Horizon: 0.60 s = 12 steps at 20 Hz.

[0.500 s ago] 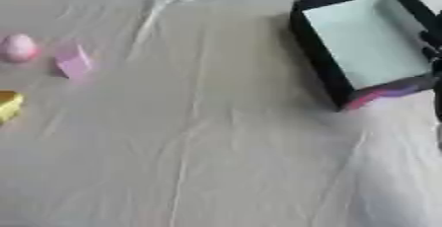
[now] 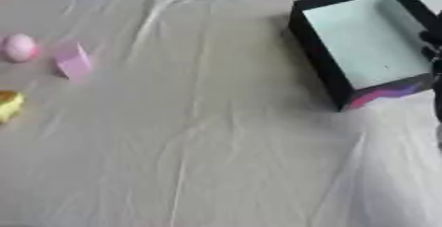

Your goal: Pick up the objects with one hand, pass them to the other hand, and then place them into the box on the other side of the table.

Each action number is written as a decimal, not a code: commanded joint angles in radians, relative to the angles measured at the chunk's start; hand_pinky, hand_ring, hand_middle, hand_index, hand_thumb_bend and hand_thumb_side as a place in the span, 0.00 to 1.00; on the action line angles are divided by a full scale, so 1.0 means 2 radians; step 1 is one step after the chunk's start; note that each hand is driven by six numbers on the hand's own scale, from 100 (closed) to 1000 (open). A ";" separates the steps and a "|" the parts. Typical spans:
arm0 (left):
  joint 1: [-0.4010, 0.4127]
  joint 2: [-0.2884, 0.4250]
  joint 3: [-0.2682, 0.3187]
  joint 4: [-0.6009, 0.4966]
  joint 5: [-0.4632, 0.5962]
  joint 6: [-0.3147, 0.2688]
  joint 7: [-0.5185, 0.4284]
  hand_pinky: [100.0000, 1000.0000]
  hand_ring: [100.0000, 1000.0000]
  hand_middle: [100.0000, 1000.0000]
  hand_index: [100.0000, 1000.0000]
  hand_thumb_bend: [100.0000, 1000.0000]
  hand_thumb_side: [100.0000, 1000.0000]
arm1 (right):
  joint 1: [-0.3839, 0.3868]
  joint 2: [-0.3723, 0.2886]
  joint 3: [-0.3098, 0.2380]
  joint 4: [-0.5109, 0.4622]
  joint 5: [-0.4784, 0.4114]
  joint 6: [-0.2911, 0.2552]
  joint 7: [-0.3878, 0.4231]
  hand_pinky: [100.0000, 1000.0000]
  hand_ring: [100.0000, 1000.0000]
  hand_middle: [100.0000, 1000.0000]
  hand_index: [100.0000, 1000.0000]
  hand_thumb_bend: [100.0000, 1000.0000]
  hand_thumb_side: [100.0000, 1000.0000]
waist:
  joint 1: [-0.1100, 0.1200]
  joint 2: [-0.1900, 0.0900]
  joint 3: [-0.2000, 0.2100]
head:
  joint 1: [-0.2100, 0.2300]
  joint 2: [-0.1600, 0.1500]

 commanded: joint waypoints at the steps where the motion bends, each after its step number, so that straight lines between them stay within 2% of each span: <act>1: -0.007 0.017 0.001 -0.007 -0.004 -0.001 0.001 0.72 0.67 0.69 0.82 0.31 0.64 | -0.007 -0.010 -0.005 -0.006 0.001 -0.002 0.000 1.00 0.94 1.00 1.00 0.00 0.84 | 0.000 -0.009 0.000 | -0.002 0.000; 8: -0.015 0.026 0.000 -0.003 -0.006 -0.002 0.001 0.72 0.67 0.69 0.82 0.31 0.63 | -0.008 -0.011 -0.008 -0.007 -0.001 -0.004 -0.003 1.00 0.94 1.00 1.00 0.00 0.84 | 0.000 -0.007 -0.002 | -0.009 0.000; 12: -0.028 0.055 -0.004 0.006 -0.007 -0.004 0.000 0.72 0.67 0.69 0.82 0.31 0.62 | -0.007 -0.012 -0.009 -0.008 -0.001 -0.004 -0.004 1.00 0.94 1.00 1.00 0.00 0.84 | 0.001 -0.007 -0.002 | -0.009 0.000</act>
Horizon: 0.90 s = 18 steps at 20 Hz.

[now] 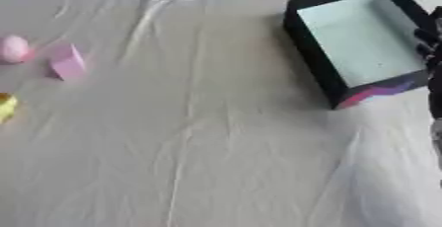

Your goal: Pick up the objects with one hand, pass them to the other hand, and then place them into the box on the other side of the table.

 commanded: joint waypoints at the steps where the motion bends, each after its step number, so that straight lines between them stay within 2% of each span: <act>1: -0.015 0.045 -0.005 0.004 -0.004 -0.004 -0.001 0.72 0.67 0.69 0.82 0.31 0.61 | -0.007 -0.012 -0.005 -0.008 0.000 -0.002 -0.001 1.00 0.94 1.00 1.00 0.00 0.84 | 0.001 -0.007 -0.001 | -0.001 0.000; 6: -0.047 0.111 -0.026 0.046 -0.009 -0.005 -0.015 0.72 0.68 0.70 0.83 0.30 0.60 | -0.007 -0.013 -0.003 -0.007 0.001 0.000 0.001 1.00 0.94 1.00 1.00 0.00 0.84 | 0.003 -0.008 -0.003 | 0.001 0.001; 9: -0.073 0.154 -0.049 0.085 -0.032 -0.001 -0.046 0.73 0.69 0.71 0.84 0.32 0.58 | -0.006 -0.014 -0.001 -0.006 0.002 0.001 0.002 1.00 0.94 1.00 1.00 0.00 0.84 | 0.005 -0.009 -0.005 | 0.003 0.000; 14: -0.121 0.216 -0.092 0.142 -0.116 -0.001 -0.135 0.75 0.73 0.74 0.86 0.39 0.54 | -0.005 -0.015 0.001 -0.005 0.004 0.002 0.005 1.00 0.94 1.00 1.00 0.00 0.85 | 0.007 -0.010 -0.008 | 0.004 -0.002; 18: -0.156 0.240 -0.112 0.182 -0.178 -0.014 -0.215 0.78 0.77 0.77 0.87 0.49 0.49 | -0.005 -0.015 0.002 -0.005 0.004 0.002 0.006 1.00 0.94 1.00 1.00 0.00 0.85 | 0.008 -0.011 -0.010 | 0.022 -0.004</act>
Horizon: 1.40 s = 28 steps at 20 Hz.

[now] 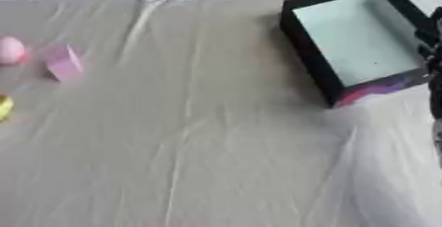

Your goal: Pick up the objects with one hand, pass them to the other hand, and then place them into the box on the other side of the table.

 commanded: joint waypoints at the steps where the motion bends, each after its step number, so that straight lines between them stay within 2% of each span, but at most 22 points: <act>1: -0.025 0.039 -0.012 0.024 -0.046 -0.014 -0.057 0.79 0.78 0.77 0.87 0.51 0.48 | -0.005 -0.015 -0.001 -0.005 0.004 -0.001 0.003 1.00 0.94 1.00 1.00 0.00 0.85 | 0.007 -0.011 -0.001 | 0.016 -0.004; 4: -0.045 0.048 -0.022 0.040 -0.078 -0.032 -0.103 0.80 0.79 0.79 0.87 0.57 0.47 | -0.004 -0.016 0.001 -0.004 0.005 0.001 0.004 1.00 0.94 1.00 1.00 0.00 0.85 | 0.007 -0.011 -0.001 | 0.026 -0.004; 6: -0.055 0.051 -0.026 0.049 -0.093 -0.041 -0.126 0.81 0.80 0.79 0.87 0.58 0.47 | -0.003 -0.016 0.001 -0.004 0.006 0.001 0.005 1.00 0.94 1.00 1.00 0.00 0.85 | 0.008 -0.011 -0.001 | 0.028 -0.003; 7: -0.058 0.051 -0.026 0.052 -0.098 -0.045 -0.132 0.81 0.80 0.79 0.87 0.58 0.47 | -0.003 -0.016 0.001 -0.003 0.007 0.001 0.005 1.00 0.94 1.00 1.00 0.00 0.85 | 0.008 -0.011 -0.001 | 0.028 -0.003; 8: -0.063 0.054 -0.031 0.054 -0.105 -0.050 -0.144 0.82 0.81 0.80 0.86 0.63 0.45 | -0.003 -0.016 0.001 -0.003 0.007 0.001 0.005 1.00 0.94 1.00 1.00 0.00 0.85 | 0.008 -0.011 -0.001 | 0.028 -0.003; 12: -0.080 0.054 -0.042 0.065 -0.127 -0.063 -0.199 0.84 0.83 0.81 0.85 0.67 0.48 | -0.003 -0.016 0.002 -0.003 0.007 0.001 0.006 1.00 0.94 1.00 1.00 0.00 0.86 | 0.008 -0.012 -0.001 | 0.026 -0.005; 18: -0.099 0.048 -0.050 0.082 -0.148 -0.074 -0.261 0.85 0.84 0.81 0.86 0.75 0.45 | -0.003 -0.016 0.003 -0.003 0.007 0.002 0.007 1.00 0.94 1.00 1.00 0.00 0.86 | 0.007 -0.012 -0.002 | 0.020 -0.007; 25: -0.124 0.031 -0.060 0.103 -0.185 -0.079 -0.285 0.85 0.85 0.82 0.84 0.74 0.36 | -0.003 -0.015 0.004 -0.003 0.006 0.002 0.008 1.00 0.94 1.00 1.00 0.00 0.86 | 0.007 -0.013 -0.002 | 0.022 -0.006; 28: -0.132 0.024 -0.063 0.114 -0.205 -0.082 -0.289 0.85 0.85 0.82 0.84 0.74 0.36 | -0.002 -0.016 0.004 -0.002 0.007 0.003 0.009 1.00 0.94 1.00 1.00 0.00 0.86 | 0.007 -0.013 -0.002 | 0.023 -0.006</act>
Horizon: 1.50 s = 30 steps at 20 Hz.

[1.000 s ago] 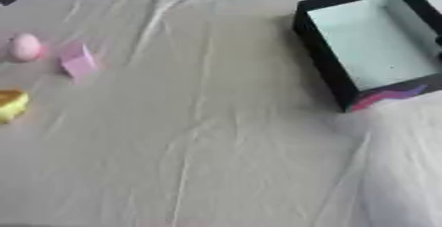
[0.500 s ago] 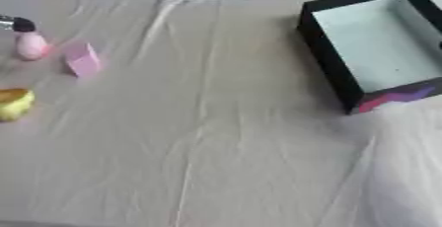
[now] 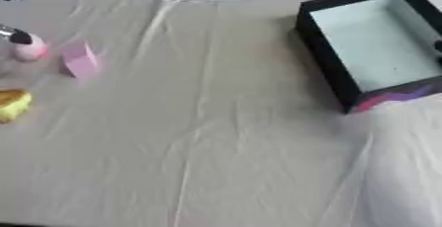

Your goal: Pick up the objects with one hand, pass them to the other hand, and then place them into the box on the other side of the table.

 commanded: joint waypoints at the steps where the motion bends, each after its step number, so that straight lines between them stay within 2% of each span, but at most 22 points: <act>1: -0.014 0.008 0.000 0.005 -0.017 -0.003 -0.004 0.85 0.85 0.82 0.84 0.74 0.36 | -0.003 -0.015 -0.002 -0.005 0.003 0.000 0.001 1.00 0.94 1.00 1.00 0.00 0.86 | 0.006 -0.013 0.000 | 0.002 -0.005; 2: -0.015 0.007 0.000 0.007 -0.019 -0.005 -0.004 0.85 0.85 0.82 0.84 0.74 0.36 | -0.003 -0.015 -0.002 -0.005 0.003 0.000 0.001 1.00 0.94 1.00 1.00 0.00 0.86 | 0.006 -0.013 0.000 | 0.002 -0.005; 3: -0.014 0.006 -0.003 0.011 -0.022 -0.003 -0.006 0.85 0.87 0.83 0.84 0.80 0.34 | -0.004 -0.015 -0.001 -0.005 0.003 0.000 0.002 1.00 0.94 1.00 1.00 0.00 0.86 | 0.007 -0.013 -0.001 | 0.005 -0.005; 6: -0.021 -0.005 -0.026 0.025 -0.041 0.005 -0.017 0.85 0.87 0.84 0.84 0.81 0.36 | -0.005 -0.015 0.000 -0.005 0.002 0.000 0.003 1.00 0.94 1.00 1.00 0.00 0.86 | 0.007 -0.013 -0.003 | 0.007 -0.004; 8: -0.025 -0.014 -0.031 0.035 -0.058 0.003 -0.024 0.85 0.87 0.84 0.83 0.81 0.37 | -0.005 -0.014 0.000 -0.005 0.002 0.000 0.004 1.00 0.94 1.00 1.00 0.00 0.86 | 0.007 -0.013 -0.004 | 0.007 -0.005; 16: -0.035 -0.036 -0.017 0.072 -0.109 -0.003 -0.022 0.86 0.87 0.83 0.83 0.83 0.41 | -0.005 -0.013 0.001 -0.005 0.002 0.001 0.005 1.00 0.94 1.00 1.00 0.00 0.87 | 0.006 -0.013 -0.004 | 0.001 -0.003; 18: -0.036 -0.041 -0.012 0.083 -0.106 0.002 -0.020 0.86 0.86 0.82 0.83 0.81 0.43 | -0.006 -0.013 0.002 -0.005 0.002 0.001 0.006 1.00 0.94 1.00 1.00 0.00 0.87 | 0.005 -0.012 -0.004 | -0.004 -0.002; 30: -0.042 -0.057 -0.011 0.107 -0.128 0.029 -0.008 0.87 0.87 0.82 0.82 0.85 0.45 | -0.008 -0.012 0.003 -0.004 0.002 0.002 0.008 1.00 0.94 1.00 1.00 0.00 0.88 | 0.005 -0.011 -0.007 | -0.005 0.003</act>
